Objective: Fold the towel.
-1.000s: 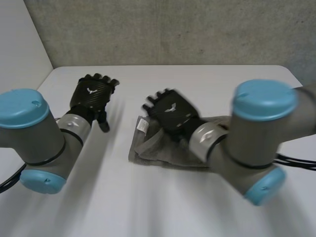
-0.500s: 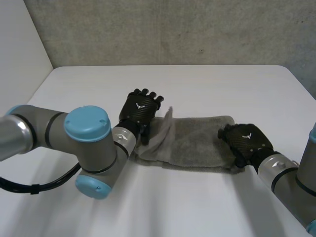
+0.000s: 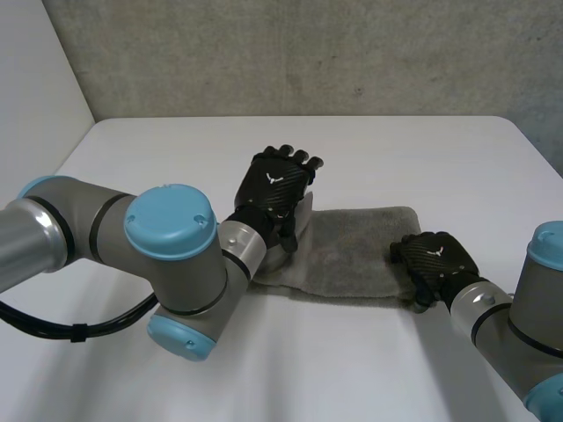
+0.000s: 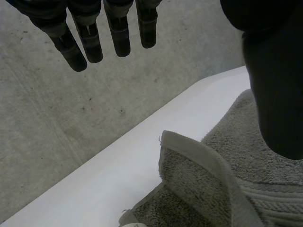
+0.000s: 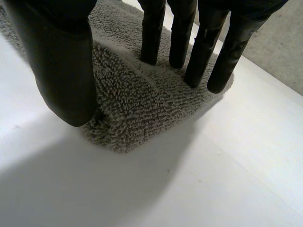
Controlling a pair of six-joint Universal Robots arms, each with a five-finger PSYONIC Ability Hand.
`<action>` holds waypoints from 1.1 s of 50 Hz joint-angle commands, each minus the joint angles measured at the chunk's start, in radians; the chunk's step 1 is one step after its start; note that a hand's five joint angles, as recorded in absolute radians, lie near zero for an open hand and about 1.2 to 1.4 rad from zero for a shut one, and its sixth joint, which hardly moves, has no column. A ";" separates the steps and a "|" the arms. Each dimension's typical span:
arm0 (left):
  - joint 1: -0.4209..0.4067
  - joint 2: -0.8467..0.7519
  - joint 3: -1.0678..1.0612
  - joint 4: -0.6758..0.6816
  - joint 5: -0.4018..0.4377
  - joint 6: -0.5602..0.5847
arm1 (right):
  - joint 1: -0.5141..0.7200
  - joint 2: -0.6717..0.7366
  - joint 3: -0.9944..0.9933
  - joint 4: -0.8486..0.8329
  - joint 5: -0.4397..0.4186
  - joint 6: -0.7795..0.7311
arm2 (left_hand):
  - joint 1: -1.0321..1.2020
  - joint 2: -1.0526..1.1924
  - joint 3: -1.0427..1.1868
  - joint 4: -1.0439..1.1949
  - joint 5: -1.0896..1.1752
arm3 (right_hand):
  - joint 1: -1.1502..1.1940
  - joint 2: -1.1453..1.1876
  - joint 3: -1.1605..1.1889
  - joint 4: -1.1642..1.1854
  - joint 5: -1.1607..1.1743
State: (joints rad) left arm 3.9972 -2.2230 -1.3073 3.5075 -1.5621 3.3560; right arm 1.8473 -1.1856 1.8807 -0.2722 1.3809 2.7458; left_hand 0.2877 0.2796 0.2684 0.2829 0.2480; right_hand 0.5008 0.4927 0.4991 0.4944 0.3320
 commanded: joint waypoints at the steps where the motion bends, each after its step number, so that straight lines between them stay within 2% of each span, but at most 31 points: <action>1: -0.010 -0.061 0.036 0.007 0.000 0.014 | 0.001 0.000 0.000 -0.005 0.006 0.000 | -0.062 -0.054 -0.043 -0.058 -0.197 | 0.063 0.071 0.064 0.069 0.057; 9: -0.001 -0.178 0.146 -0.009 -0.009 0.037 | -0.007 0.003 0.001 -0.015 0.015 0.000 | -0.060 -0.051 -0.040 -0.055 -0.194 | 0.136 0.144 0.138 0.143 0.130; 14: 0.013 -0.207 0.172 -0.010 -0.041 0.039 | -0.002 0.006 0.000 -0.027 0.056 -0.008 | -0.051 -0.043 -0.031 -0.046 -0.186 | 0.283 0.291 0.285 0.289 0.277; 16: 0.031 -0.208 0.175 -0.012 -0.107 0.039 | 0.000 0.017 -0.005 -0.041 0.090 -0.014 | -0.051 -0.043 -0.031 -0.046 -0.186 | 0.484 0.492 0.486 0.491 0.479; 17: 0.031 -0.208 0.175 -0.012 -0.107 0.039 | 0.000 0.017 -0.005 -0.041 0.090 -0.014 | -0.051 -0.043 -0.031 -0.046 -0.186 | 0.485 0.494 0.487 0.492 0.480; 19: 0.042 -0.204 0.171 -0.018 -0.176 0.046 | 0.001 0.027 -0.014 -0.045 0.118 -0.040 | -0.051 -0.043 -0.031 -0.046 -0.186 | 0.830 0.838 0.832 0.837 0.824; 21: 0.043 -0.199 0.163 -0.025 -0.203 0.055 | 0.000 0.031 -0.020 -0.045 0.130 -0.063 | -0.051 -0.043 -0.031 -0.046 -0.186 | 0.895 0.903 0.897 0.901 0.889; 27: 0.040 -0.167 0.108 -0.064 -0.274 0.077 | 0.003 0.015 -0.040 -0.047 0.156 -0.178 | -0.054 -0.046 -0.034 -0.049 -0.188 | 0.895 0.904 0.897 0.902 0.890; 33: 0.026 -0.124 0.036 -0.065 -0.273 0.069 | 0.009 0.000 -0.097 -0.041 0.161 -0.255 | -0.054 -0.046 -0.034 -0.049 -0.188 | 0.895 0.904 0.897 0.902 0.890; 36: 0.016 -0.089 0.002 -0.065 -0.276 0.066 | 0.044 -0.014 -0.147 -0.041 0.142 -0.304 | -0.057 -0.049 -0.037 -0.052 -0.191 | 0.895 0.904 0.897 0.902 0.890; 40: 0.002 -0.001 -0.049 -0.065 -0.282 0.065 | 0.252 0.004 -0.284 -0.042 0.123 -0.420 | -0.060 -0.051 -0.040 -0.055 -0.194 | 0.895 0.904 0.897 0.902 0.890; 41: 0.002 -0.001 -0.049 -0.065 -0.282 0.065 | 0.253 0.004 -0.284 -0.042 0.122 -0.420 | -0.060 -0.051 -0.040 -0.055 -0.194 | 0.895 0.904 0.897 0.902 0.890; 44: 0.025 0.071 -0.098 -0.053 -0.283 0.066 | 0.400 0.084 -0.342 -0.032 0.034 -0.518 | -0.062 -0.054 -0.043 -0.058 -0.197 | 0.895 0.904 0.897 0.902 0.890; 45: 0.025 0.071 -0.098 -0.053 -0.283 0.066 | 0.400 0.084 -0.342 -0.032 0.033 -0.518 | -0.062 -0.054 -0.043 -0.058 -0.197 | 0.895 0.904 0.897 0.902 0.890; 47: 0.074 0.115 -0.131 -0.053 -0.280 0.066 | 0.463 0.151 -0.359 -0.018 -0.037 -0.570 | -0.062 -0.054 -0.043 -0.058 -0.197 | 0.895 0.904 0.897 0.902 0.890; 50: 0.120 0.150 -0.156 -0.053 -0.276 0.065 | 0.501 0.213 -0.365 -0.001 -0.081 -0.606 | -0.062 -0.054 -0.043 -0.058 -0.197 | 0.895 0.904 0.897 0.902 0.890; 55: 0.158 0.189 -0.173 -0.053 -0.273 0.065 | 0.510 0.245 -0.387 0.024 -0.082 -0.621 | -0.062 -0.054 -0.043 -0.058 -0.197 | 0.895 0.904 0.897 0.902 0.890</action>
State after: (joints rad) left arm 4.0944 -2.0852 -1.4527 3.4549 -1.8401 3.4212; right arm 2.3346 -1.0021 1.5123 -0.2791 1.3253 2.1537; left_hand 0.2877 0.2797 0.2685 0.2829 0.2571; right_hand 1.3039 1.2744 1.3443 1.3419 1.1635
